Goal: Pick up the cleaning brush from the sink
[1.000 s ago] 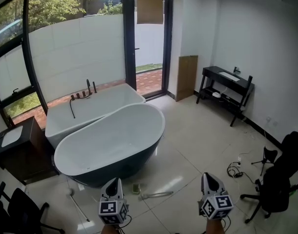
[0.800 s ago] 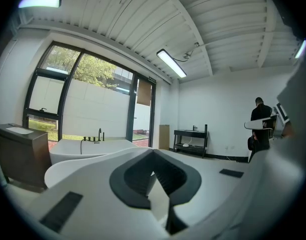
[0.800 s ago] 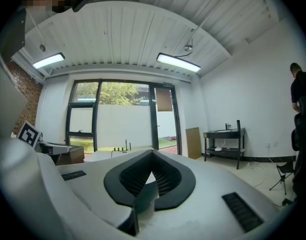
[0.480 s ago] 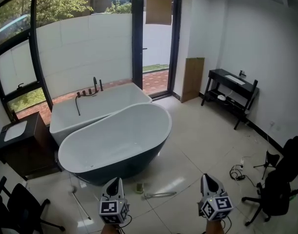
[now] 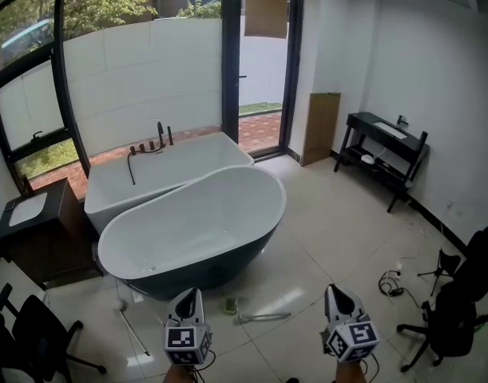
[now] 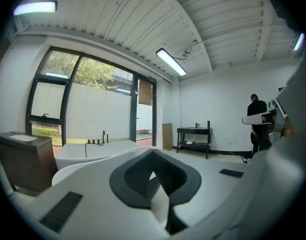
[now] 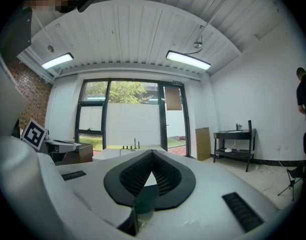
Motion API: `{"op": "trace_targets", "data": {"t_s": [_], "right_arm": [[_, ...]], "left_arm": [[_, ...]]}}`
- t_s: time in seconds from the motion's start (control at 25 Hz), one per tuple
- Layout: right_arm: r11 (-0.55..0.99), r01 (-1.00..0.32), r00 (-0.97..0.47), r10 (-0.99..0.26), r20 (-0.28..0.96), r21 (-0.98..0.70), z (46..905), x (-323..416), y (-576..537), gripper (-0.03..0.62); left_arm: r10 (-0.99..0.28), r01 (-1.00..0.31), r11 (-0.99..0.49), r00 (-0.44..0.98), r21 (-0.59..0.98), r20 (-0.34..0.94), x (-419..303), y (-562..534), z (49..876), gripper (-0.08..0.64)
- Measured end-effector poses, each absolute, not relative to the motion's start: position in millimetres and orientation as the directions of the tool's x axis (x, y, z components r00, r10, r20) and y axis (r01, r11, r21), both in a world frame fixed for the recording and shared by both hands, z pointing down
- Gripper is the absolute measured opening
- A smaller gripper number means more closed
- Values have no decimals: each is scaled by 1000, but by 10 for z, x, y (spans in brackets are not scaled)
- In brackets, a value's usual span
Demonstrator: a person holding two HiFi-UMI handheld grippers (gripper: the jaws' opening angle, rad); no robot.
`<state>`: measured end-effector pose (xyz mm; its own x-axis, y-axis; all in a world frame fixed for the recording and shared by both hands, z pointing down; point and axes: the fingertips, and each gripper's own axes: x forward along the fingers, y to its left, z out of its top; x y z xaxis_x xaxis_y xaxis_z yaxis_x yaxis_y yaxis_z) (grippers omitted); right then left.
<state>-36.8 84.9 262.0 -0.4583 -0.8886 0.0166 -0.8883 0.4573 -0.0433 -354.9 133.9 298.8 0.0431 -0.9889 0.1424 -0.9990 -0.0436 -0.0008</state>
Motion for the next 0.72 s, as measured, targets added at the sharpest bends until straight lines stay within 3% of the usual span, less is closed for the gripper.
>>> {"op": "trace_targets", "data": {"t_s": [0.28,0.72], "right_arm": [[556,-829,-557,-830,5,-51,2704,-127,361,2],[680,-729,-682,-732,-6,-74,2686,1389,-958,2]], "left_arm": [[-990,-998,28,-35,-53,138,-3134,1093,2892,6],[-983,-987,145,-151,-67,100,-1295,72,2744,6]]}}
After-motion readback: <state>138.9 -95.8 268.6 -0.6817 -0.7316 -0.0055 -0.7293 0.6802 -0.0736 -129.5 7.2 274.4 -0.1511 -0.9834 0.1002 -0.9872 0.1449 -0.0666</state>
